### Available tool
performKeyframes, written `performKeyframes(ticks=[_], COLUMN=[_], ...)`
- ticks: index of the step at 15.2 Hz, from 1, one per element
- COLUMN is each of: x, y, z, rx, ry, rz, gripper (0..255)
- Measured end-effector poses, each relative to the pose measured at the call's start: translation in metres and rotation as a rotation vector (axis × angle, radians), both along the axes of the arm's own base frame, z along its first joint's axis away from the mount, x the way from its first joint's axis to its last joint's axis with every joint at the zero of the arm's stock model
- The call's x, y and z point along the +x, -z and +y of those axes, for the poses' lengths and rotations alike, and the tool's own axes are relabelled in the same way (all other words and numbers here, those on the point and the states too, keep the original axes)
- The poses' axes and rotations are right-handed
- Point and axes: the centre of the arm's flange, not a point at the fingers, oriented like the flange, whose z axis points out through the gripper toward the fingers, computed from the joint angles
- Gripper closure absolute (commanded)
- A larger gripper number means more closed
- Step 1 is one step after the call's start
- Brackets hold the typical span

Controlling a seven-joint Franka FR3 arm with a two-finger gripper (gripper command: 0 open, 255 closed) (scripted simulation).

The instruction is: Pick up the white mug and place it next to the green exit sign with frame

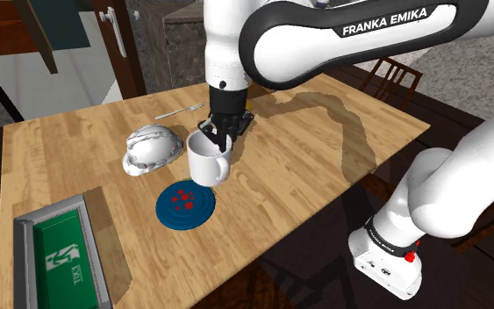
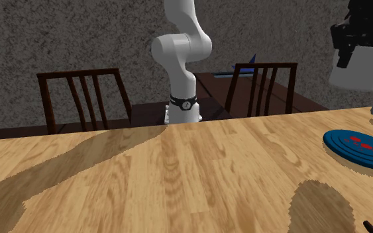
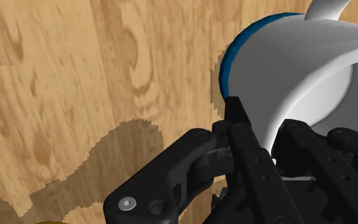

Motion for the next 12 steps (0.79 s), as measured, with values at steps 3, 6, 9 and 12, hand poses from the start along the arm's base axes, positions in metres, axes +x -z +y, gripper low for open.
performKeyframes(ticks=[3,6,9,12], x=[-0.013,-0.026,-0.039,-0.05], y=[0.001,0.001,-0.001,-0.001], z=[0.04,0.074,0.11,0.15], rx=[0.0,0.0,0.0,0.0], ry=[-0.001,0.0,-0.001,0.0], rz=[0.0,0.0,0.0,0.0], gripper=[255,255,255,255])
